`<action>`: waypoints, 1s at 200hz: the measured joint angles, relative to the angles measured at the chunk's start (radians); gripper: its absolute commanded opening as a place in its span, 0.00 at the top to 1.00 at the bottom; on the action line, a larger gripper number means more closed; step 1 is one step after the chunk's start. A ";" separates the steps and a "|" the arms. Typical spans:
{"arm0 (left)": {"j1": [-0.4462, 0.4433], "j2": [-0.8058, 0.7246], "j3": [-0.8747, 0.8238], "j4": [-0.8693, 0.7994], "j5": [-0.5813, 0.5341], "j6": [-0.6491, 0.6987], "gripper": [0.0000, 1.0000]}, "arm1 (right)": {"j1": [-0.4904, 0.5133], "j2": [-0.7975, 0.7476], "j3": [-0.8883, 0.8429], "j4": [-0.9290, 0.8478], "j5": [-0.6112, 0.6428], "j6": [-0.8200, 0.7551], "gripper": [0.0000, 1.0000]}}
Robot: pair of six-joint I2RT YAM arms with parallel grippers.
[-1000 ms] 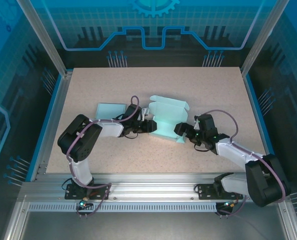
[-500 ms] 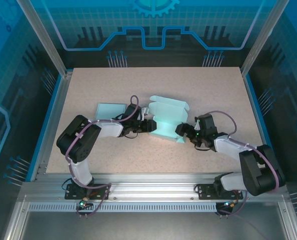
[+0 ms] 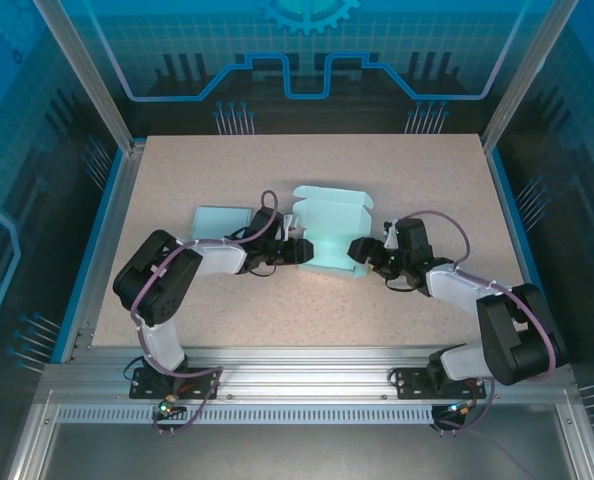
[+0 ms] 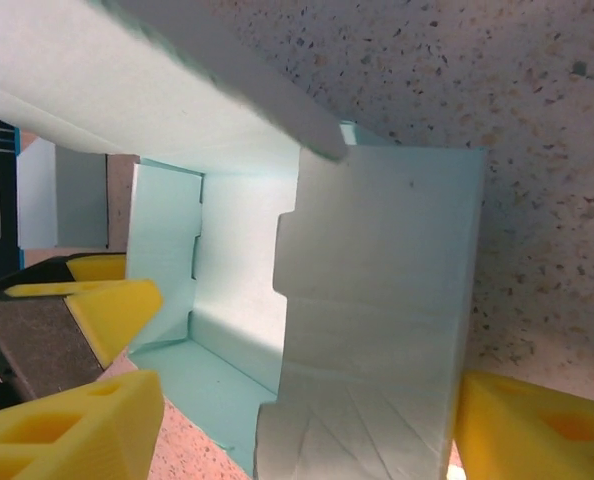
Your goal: Fold the paper box
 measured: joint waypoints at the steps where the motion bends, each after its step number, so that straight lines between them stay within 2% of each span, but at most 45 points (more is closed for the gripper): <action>1: 0.000 0.000 0.000 0.000 0.000 0.000 0.49 | 0.000 0.000 0.000 0.000 0.001 0.002 0.29; 33: -0.016 0.000 0.002 0.000 0.000 0.000 0.49 | 0.000 0.025 0.000 0.010 -0.002 -0.001 0.43; 65: -0.024 0.001 0.002 -0.001 -0.007 0.000 0.49 | 0.000 0.048 0.001 0.008 0.005 -0.006 0.62; 79: -0.025 0.001 0.002 -0.001 -0.012 0.000 0.49 | 0.000 0.061 0.007 0.005 0.011 -0.008 0.66; 110: -0.028 0.001 0.002 -0.001 -0.019 -0.001 0.49 | 0.008 0.090 0.065 -0.067 0.072 -0.030 0.69; 163: -0.040 0.001 0.002 0.003 -0.019 -0.008 0.50 | 0.086 0.149 0.227 -0.303 0.309 -0.124 0.70; 181: -0.041 0.001 0.002 0.008 -0.019 -0.008 0.49 | 0.108 0.180 0.256 -0.345 0.364 -0.147 0.68; 200: -0.041 0.001 0.002 0.011 -0.019 -0.008 0.49 | 0.127 0.216 0.276 -0.372 0.402 -0.165 0.71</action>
